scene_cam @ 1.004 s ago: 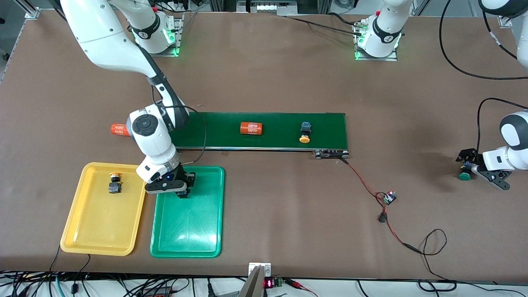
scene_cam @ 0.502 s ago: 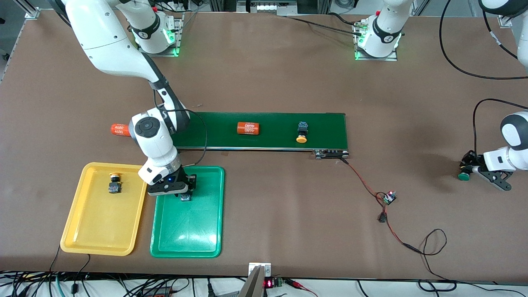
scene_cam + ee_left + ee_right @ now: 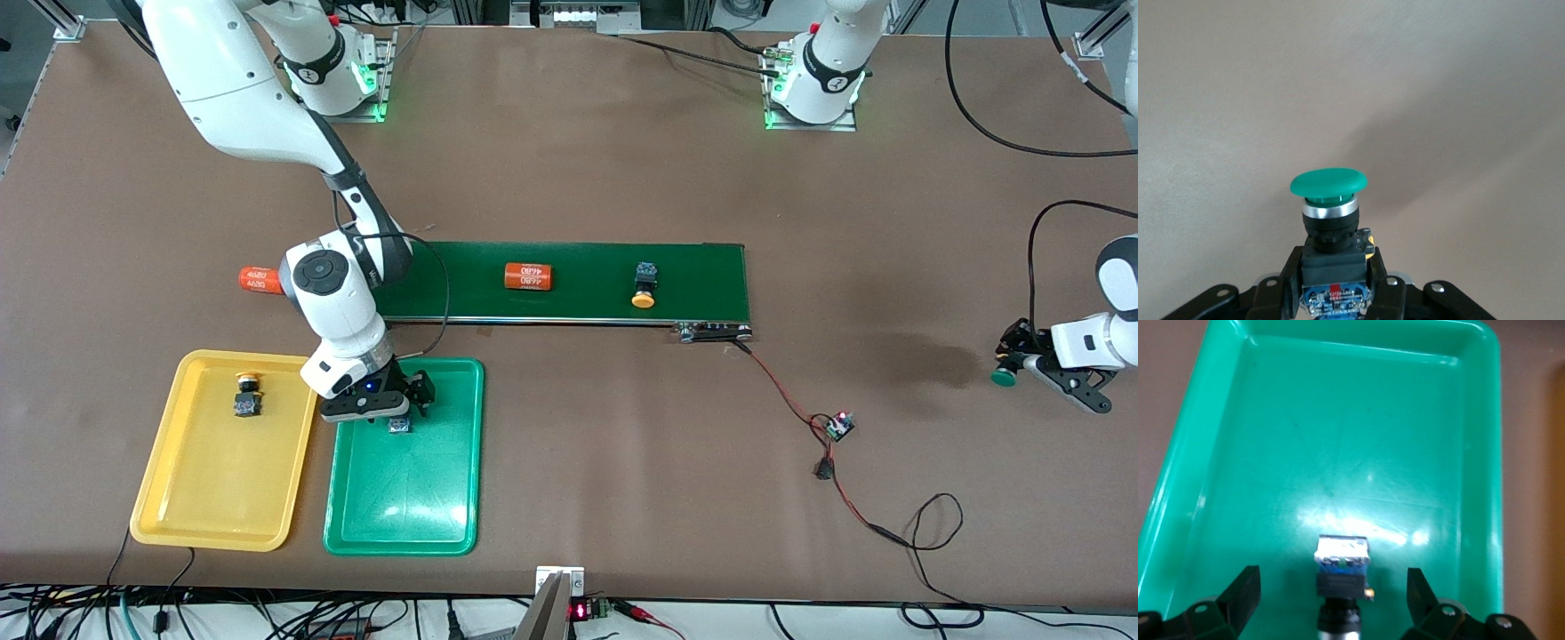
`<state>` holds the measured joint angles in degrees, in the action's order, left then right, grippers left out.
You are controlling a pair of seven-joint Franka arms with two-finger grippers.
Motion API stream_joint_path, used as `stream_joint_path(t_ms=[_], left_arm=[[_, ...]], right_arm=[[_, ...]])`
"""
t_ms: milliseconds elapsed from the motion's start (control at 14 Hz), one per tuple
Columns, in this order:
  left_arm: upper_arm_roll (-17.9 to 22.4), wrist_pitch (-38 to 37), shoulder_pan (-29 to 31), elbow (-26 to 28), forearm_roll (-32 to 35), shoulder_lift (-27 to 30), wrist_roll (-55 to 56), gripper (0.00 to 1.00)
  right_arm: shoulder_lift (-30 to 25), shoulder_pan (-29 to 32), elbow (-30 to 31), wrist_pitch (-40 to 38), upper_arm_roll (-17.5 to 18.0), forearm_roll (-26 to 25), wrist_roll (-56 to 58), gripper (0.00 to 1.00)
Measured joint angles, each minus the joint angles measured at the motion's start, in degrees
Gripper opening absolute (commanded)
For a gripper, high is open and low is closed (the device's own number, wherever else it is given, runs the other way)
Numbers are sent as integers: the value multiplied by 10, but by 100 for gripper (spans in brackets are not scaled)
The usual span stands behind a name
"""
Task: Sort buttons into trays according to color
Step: 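Carry the green button toward the belt while the right gripper returns over it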
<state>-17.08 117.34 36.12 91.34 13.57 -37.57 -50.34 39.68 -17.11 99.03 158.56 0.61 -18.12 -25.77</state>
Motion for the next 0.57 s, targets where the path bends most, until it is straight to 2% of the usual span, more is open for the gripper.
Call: stream_joint_path(t_ms=[287, 573], left_arm=[[-3, -83, -67, 3, 0, 47, 110, 0], [-5, -140, -150, 6, -4, 72, 233, 0]], right_arm=[[-84, -15, -7, -175, 1, 4, -1, 97], [-148, -20, -5, -285, 1, 51, -1, 97]])
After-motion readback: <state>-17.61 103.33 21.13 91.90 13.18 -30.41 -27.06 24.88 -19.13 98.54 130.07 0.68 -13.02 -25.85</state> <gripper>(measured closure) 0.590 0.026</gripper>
